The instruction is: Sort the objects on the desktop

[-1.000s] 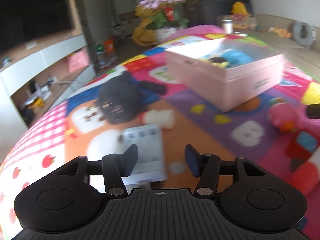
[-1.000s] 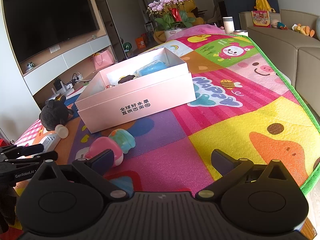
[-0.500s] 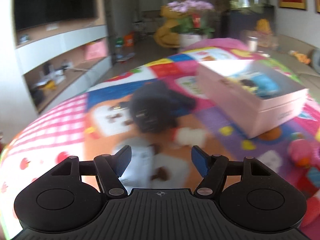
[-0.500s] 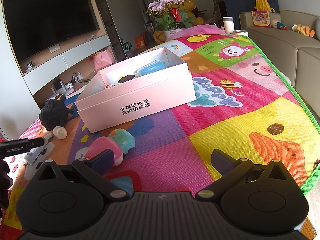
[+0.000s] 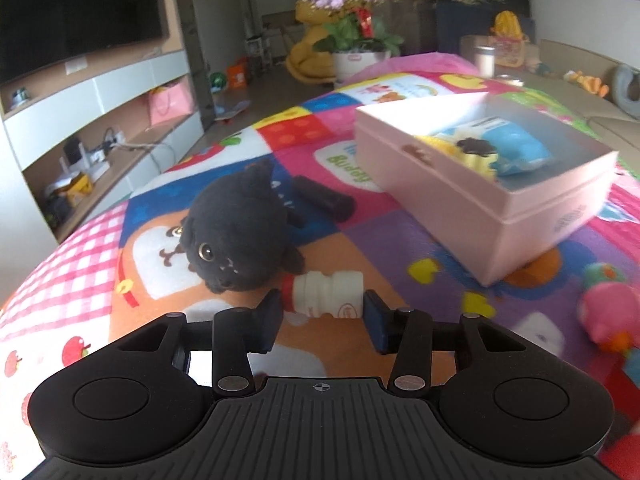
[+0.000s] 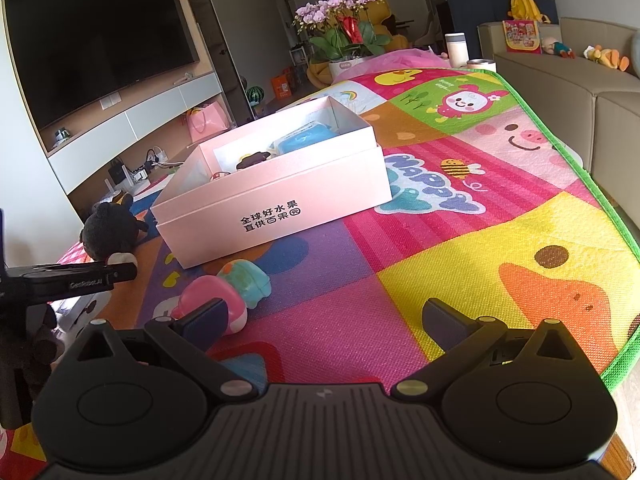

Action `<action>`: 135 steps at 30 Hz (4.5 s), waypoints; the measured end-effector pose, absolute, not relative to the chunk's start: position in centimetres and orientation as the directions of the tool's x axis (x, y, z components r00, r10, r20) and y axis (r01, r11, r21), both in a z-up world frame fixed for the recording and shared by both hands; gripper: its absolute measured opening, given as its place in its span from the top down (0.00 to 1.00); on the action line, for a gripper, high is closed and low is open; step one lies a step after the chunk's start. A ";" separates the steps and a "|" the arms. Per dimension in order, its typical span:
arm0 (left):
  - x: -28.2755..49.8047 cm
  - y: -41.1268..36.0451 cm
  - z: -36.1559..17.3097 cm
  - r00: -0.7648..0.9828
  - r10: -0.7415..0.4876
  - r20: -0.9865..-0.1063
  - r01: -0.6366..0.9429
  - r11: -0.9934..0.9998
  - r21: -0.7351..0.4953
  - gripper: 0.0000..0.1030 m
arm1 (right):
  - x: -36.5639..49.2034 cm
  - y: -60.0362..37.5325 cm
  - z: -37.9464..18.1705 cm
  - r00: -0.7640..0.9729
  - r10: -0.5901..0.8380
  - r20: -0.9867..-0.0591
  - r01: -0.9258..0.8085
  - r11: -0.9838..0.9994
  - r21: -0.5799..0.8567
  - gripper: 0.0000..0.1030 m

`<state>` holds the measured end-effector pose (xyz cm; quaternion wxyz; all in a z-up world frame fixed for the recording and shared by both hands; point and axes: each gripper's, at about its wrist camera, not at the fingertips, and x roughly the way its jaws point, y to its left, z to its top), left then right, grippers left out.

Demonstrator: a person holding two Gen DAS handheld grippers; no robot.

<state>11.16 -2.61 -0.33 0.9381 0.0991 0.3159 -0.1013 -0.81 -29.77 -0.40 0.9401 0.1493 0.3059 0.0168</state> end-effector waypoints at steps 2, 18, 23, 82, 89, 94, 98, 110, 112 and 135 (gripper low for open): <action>9.8 -2.7 0.0 0.775 -0.163 -0.611 0.283 0.953 0.105 0.53 | -0.8 -29.8 -0.4 0.812 0.123 -0.570 0.060 0.955 0.290 0.00; 0.3 -3.7 -0.9 0.690 -0.328 -0.646 0.417 0.909 -0.016 0.29 | -0.6 -29.0 -0.3 0.796 0.093 -0.598 0.059 0.971 0.230 0.00; -0.1 -3.4 -1.2 0.706 -0.288 -0.647 0.387 0.922 0.011 0.15 | 0.0 -27.7 -0.3 0.763 0.065 -0.643 0.020 0.992 0.123 0.00; -0.2 0.1 -1.5 0.743 -0.183 -0.644 0.242 0.970 0.004 0.00 | 1.3 -23.4 3.1 0.700 0.116 -0.705 -0.224 0.973 -0.063 0.36; -0.2 0.1 -1.5 0.743 -0.184 -0.644 0.242 0.970 0.002 0.00 | 1.8 -21.9 4.6 0.706 0.221 -0.673 -0.270 0.962 0.033 0.09; -0.2 0.1 -1.6 0.743 -0.188 -0.643 0.243 0.970 -0.003 0.00 | 3.1 -20.9 3.2 0.686 0.199 -0.700 -0.241 0.970 0.039 0.12; -0.2 0.0 -1.6 0.742 -0.184 -0.644 0.243 0.970 0.003 0.00 | 3.4 -20.8 2.1 0.645 0.213 -0.734 -0.279 0.960 0.034 0.42; 1.0 -3.4 0.0 0.718 -0.263 -0.645 0.301 0.952 -0.054 0.32 | -0.7 -24.3 5.5 0.739 0.177 -0.650 -0.237 0.972 -0.006 0.50; 1.5 -4.7 -0.3 0.717 -0.236 -0.656 0.313 0.950 0.000 0.32 | -1.4 -24.8 5.6 0.746 0.164 -0.645 -0.229 0.973 -0.017 0.50; 1.0 1.7 -0.1 0.770 -0.024 -0.638 0.172 0.970 0.171 0.11 | -2.8 -25.2 4.1 0.746 0.140 -0.652 -0.196 0.981 -0.013 0.50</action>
